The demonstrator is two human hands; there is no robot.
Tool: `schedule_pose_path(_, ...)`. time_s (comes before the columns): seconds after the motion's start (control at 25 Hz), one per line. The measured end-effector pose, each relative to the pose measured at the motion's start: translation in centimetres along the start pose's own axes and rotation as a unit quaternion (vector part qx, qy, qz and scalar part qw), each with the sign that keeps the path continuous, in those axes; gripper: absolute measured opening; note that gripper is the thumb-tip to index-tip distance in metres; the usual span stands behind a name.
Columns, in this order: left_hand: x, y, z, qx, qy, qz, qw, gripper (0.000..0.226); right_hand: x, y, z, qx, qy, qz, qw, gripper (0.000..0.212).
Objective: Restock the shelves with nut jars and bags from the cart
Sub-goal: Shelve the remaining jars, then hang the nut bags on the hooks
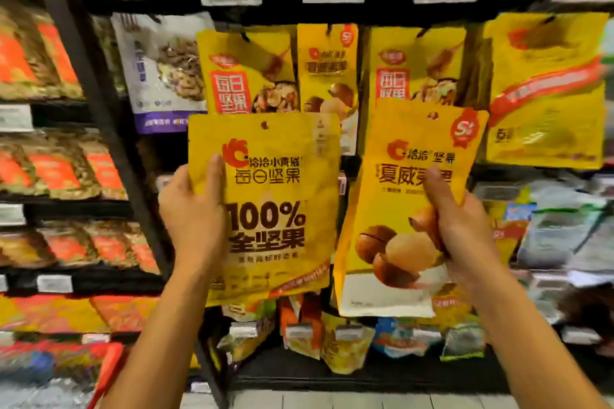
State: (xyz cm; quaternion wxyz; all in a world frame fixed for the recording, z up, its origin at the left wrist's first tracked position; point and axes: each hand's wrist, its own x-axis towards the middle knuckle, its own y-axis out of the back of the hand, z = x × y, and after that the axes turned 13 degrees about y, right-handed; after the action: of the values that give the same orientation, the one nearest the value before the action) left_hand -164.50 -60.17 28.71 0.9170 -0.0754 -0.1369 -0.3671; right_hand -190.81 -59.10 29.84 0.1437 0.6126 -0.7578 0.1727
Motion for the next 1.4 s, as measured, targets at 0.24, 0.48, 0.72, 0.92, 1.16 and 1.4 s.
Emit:
schedule_pose_path(0.24, 3.4, -5.8, 0.3, -0.04, 0.001, -0.055, 0.998, 0.019, 3.8, -0.1, 2.3, 0.0, 0.002, 0.015, 1.0, 0.057)
schedule_pose_path(0.48, 7.2, -10.5, 0.8, -0.057, -0.034, -0.095, 0.993, 0.02, 7.0, -1.3, 3.5, 0.012, 0.019, 0.032, 0.999, 0.055)
schedule_pose_path(0.72, 7.3, -15.7, 0.8, -0.078, -0.043, -0.151, 0.984, 0.016, 8.5, 1.8, 3.8, -0.001, 0.011, 0.102, 0.995, 0.049)
schedule_pose_path(0.92, 6.8, -17.6, 1.3, -0.067, -0.084, -0.138, 0.985, 0.012, 10.0, 3.6, 4.3, 0.001, 0.007, 0.106, 0.994, 0.05)
schedule_pose_path(1.16, 8.6, -14.4, 1.2, -0.08, -0.021, -0.066, 0.994, 0.022, 13.5, -0.2, 3.9, 0.025, 0.028, -0.02, 0.999, 0.052)
schedule_pose_path(1.4, 8.5, -11.5, 0.6, -0.051, -0.037, -0.04, 0.997, 0.021, 13.0, -3.6, 4.7, 0.058, 0.015, -0.071, 0.996, 0.042)
